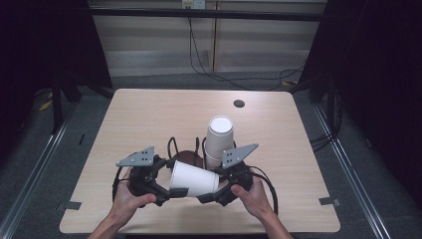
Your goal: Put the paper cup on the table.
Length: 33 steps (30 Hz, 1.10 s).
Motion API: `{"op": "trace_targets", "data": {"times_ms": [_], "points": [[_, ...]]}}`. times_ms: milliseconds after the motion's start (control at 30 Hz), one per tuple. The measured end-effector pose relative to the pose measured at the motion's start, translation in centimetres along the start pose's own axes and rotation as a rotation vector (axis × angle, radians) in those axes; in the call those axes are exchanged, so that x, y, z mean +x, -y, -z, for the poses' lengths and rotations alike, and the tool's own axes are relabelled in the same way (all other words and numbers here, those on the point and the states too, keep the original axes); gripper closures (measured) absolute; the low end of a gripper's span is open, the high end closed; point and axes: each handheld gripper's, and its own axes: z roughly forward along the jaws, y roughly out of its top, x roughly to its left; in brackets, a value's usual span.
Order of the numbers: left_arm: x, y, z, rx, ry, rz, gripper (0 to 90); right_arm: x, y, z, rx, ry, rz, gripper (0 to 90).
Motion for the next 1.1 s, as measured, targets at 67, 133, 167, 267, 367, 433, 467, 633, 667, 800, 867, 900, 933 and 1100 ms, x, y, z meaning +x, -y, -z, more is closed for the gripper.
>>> {"op": "trace_targets", "data": {"times_ms": [67,133,167,267,367,433,467,633,667,800,867,900,933,1100], "points": [[0.1,0.1,0.0,-0.002,0.004,0.001,3.7,0.0,0.0,0.0,0.0,0.001,0.0,25.3],[0.2,0.1,0.0,-0.004,0.009,0.007,3.8,0.0,0.0,0.0,0.001,0.001,-0.002,25.3],[0.2,0.1,0.1,-0.006,0.011,0.009,3.8,0.0,0.0,-0.1,-0.001,-0.002,-0.003,25.2],[0.2,0.0,0.3,-0.004,0.012,0.006,5.5,0.0,0.0,-0.2,-0.012,-0.004,-0.007,25.3],[0.2,-0.1,0.7,-0.004,0.022,-0.002,8.4,-0.1,0.0,-0.3,-0.012,-0.008,-0.007,24.7],[0.2,-0.2,0.8,-0.009,0.03,-0.006,11.0,-0.1,0.1,-0.3,-0.013,0.006,-0.008,23.3],[0.1,-0.3,0.7,-0.006,0.033,-0.01,11.9,-0.2,0.1,-0.3,-0.016,0.004,-0.013,22.2],[0.0,-0.4,0.6,0.003,0.022,-0.019,13.4,-0.1,0.2,-0.2,-0.023,0.026,-0.009,20.0],[0.0,-0.4,0.7,0.002,0.021,-0.016,13.4,-0.1,0.3,-0.2,-0.024,0.027,-0.01,19.2],[0.1,-0.4,1.0,-0.002,0.012,-0.013,13.5,-0.2,0.4,0.0,-0.029,0.052,-0.018,16.8],[0.2,-0.5,1.2,-0.01,0.01,0.0,13.5,-0.3,0.6,0.3,-0.043,0.057,-0.028,15.5],[0.3,-0.5,1.3,-0.008,0.009,0.001,13.5,-0.3,0.7,0.4,-0.046,0.059,-0.029,15.4],[0.4,-0.5,1.4,-0.009,0.009,0.004,13.5,-0.3,0.7,0.5,-0.049,0.067,-0.029,14.5],[0.6,-0.5,1.7,-0.002,-0.016,0.012,13.5,-0.2,0.8,1.1,-0.064,0.088,-0.034,14.5]]}}
